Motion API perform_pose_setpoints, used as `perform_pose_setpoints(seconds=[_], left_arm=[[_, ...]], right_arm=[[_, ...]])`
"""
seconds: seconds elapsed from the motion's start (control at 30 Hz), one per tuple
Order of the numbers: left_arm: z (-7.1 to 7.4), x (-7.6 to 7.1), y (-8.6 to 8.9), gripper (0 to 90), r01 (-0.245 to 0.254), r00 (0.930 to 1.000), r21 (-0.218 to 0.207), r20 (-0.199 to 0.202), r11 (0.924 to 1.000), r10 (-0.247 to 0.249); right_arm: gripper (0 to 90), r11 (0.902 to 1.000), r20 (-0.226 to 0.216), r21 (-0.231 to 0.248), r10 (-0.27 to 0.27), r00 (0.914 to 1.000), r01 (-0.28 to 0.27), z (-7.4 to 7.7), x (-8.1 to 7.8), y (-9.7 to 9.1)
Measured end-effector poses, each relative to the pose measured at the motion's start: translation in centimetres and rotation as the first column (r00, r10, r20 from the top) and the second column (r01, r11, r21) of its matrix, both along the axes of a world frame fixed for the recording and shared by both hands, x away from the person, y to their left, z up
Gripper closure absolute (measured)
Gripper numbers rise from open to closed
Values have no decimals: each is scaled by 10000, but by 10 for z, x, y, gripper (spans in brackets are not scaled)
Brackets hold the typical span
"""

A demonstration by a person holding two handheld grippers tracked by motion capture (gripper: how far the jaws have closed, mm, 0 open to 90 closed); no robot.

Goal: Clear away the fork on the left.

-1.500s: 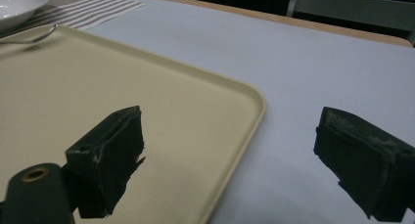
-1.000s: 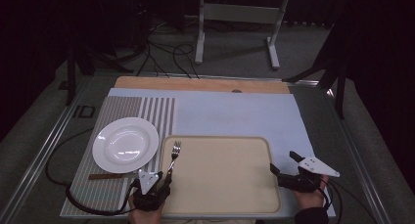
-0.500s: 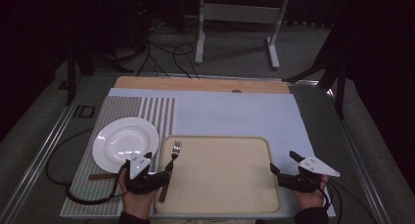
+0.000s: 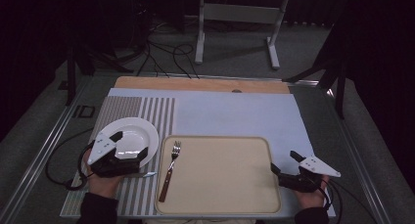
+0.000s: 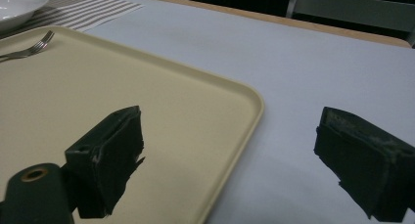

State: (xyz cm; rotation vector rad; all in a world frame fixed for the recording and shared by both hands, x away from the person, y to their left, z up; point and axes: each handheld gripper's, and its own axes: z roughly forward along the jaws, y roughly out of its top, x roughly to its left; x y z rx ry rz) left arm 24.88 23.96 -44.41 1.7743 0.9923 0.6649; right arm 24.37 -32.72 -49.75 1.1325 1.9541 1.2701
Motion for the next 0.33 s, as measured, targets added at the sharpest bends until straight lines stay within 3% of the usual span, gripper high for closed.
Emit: perform_pose_setpoints(seconds=[0.07,0.17,0.33], left_arm=[[-12,-4,15,1,-296,9993,390,-219,9988,305],[-25,-12,35,1,-605,9976,-13,-340,9982,604],[-27,-12,44,0,-772,9969,-371,-154,9963,767]], right_arm=[[104,10000,25,-18,-54,10000,54,0,0,-1],[104,10000,31,-5,-47,10000,47,0,0,-1],[100,9999,80,-132,18,10000,-17,0,0,-1]])
